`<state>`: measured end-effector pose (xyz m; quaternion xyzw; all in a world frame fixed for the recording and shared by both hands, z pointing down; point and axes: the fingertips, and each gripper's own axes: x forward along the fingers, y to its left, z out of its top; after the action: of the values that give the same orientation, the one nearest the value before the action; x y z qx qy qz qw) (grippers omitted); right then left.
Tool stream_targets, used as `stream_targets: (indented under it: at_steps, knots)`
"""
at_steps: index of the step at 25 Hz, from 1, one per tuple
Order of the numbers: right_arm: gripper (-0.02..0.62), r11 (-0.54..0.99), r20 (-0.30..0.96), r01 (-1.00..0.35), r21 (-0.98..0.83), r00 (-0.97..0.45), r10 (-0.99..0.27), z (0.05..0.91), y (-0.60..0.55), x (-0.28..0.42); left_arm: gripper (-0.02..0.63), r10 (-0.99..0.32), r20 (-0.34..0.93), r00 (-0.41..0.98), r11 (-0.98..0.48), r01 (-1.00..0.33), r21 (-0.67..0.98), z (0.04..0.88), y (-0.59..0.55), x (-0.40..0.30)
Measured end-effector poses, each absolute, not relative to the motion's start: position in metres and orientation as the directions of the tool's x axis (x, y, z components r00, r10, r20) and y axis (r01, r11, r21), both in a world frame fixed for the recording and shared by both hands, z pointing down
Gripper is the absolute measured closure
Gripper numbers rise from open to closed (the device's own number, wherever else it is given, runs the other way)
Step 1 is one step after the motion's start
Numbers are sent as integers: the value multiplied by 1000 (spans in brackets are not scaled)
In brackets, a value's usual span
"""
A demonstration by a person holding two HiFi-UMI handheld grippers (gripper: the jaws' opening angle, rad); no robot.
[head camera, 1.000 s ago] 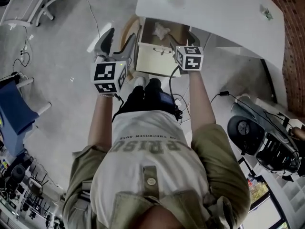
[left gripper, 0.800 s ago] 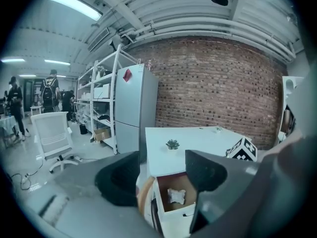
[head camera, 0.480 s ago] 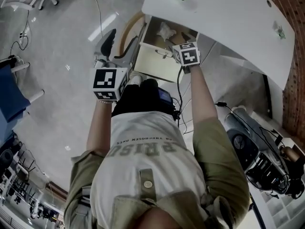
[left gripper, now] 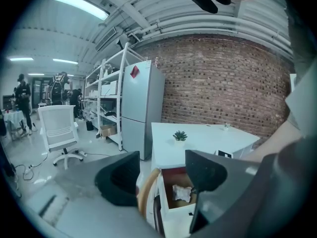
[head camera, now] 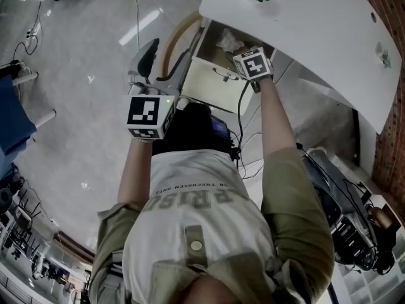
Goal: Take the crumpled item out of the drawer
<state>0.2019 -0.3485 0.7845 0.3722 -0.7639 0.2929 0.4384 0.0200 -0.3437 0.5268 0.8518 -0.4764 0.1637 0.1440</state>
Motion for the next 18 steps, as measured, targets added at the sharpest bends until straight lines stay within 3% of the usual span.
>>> stream_targets:
  at_steps: [18]
  knots:
    - [268, 648, 966, -755, -102, -232, -117, 867, -357, 207, 304, -767, 419, 486, -499, -862, 87, 570, -364, 13]
